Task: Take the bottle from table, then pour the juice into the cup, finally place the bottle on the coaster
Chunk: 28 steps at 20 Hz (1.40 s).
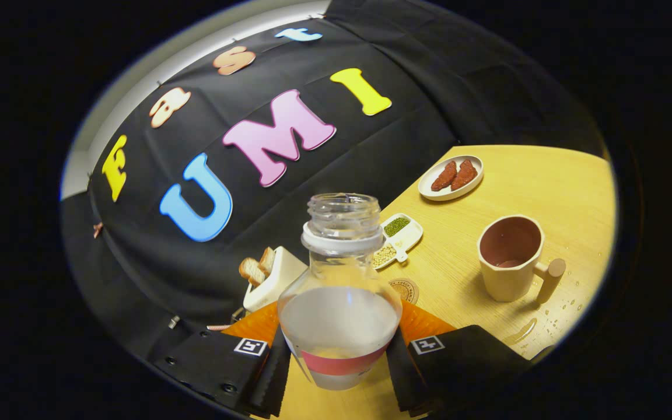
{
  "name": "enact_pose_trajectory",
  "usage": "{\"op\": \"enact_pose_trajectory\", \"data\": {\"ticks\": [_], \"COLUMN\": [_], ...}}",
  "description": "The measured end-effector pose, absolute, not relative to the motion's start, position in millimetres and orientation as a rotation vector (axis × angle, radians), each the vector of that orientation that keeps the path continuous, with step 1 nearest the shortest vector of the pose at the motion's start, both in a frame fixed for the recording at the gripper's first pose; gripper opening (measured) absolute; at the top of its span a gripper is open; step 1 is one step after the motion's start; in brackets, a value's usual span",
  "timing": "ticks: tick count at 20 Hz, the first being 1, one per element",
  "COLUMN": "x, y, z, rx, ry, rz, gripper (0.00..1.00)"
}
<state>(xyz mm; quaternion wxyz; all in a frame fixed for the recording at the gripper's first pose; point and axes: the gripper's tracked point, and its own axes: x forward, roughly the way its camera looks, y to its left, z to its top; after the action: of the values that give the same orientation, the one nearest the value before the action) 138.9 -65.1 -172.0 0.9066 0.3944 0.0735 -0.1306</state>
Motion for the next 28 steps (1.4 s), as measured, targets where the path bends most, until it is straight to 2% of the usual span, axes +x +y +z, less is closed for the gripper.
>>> {"op": "enact_pose_trajectory", "data": {"ticks": [9,14,23,28], "x": [148,148,156,163], "y": [-94,-116,-129,-126], "z": [-178,-186,-208,-214], "rx": [1.243,1.475,1.781,1.883], "ry": [0.178,0.169,0.192,0.228], "rz": [-0.323,-0.413,-0.544,-0.555], "gripper": [0.74,0.74,0.74,0.74]}}
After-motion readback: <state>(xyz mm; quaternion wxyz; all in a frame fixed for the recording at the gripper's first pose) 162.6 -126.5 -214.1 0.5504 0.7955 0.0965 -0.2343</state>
